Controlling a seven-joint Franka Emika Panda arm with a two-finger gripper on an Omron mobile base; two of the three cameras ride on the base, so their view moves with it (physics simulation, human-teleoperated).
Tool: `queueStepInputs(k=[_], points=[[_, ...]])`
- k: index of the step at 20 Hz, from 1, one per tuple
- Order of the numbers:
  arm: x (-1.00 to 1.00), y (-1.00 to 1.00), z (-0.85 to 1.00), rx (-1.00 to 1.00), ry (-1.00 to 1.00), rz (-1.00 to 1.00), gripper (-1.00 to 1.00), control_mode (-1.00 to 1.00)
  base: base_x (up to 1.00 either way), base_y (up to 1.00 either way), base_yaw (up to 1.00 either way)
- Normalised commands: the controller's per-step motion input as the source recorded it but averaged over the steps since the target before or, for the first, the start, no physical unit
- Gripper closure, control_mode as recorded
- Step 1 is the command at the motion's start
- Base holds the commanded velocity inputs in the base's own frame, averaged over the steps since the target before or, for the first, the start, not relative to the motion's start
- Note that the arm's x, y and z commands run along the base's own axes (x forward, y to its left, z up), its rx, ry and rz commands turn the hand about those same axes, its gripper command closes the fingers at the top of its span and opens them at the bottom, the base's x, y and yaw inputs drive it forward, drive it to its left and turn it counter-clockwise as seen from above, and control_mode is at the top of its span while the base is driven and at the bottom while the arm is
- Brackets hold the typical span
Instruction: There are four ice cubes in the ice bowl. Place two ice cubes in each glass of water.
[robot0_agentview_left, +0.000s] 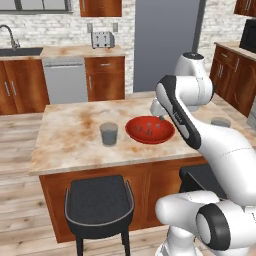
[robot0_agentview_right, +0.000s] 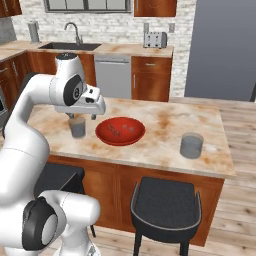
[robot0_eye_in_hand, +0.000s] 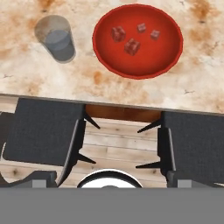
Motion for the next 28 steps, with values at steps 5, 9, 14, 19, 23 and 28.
queueStepInputs(k=[5,9,14,19,23,28], points=[[0.00,0.00,0.00,0.00,0.00,0.00,-1.00,1.00,0.00,0.00,0.00],[0.00,0.00,0.00,0.00,0.00,0.00,-1.00,-1.00,0.00,0.00,0.00],[0.00,0.00,0.00,0.00,0.00,0.00,-1.00,-1.00,0.00,0.00,0.00],[0.01,-0.07,-0.05,0.02,0.00,-0.02,-1.00,-1.00,0.00,0.00,0.00],[0.57,-0.32,-0.36,0.00,0.02,-0.10,-1.00,-1.00,0.00,0.00,0.00],[0.45,-0.06,-0.37,0.00,0.00,-0.14,-1.00,-1.00,0.00,0.00,0.00]])
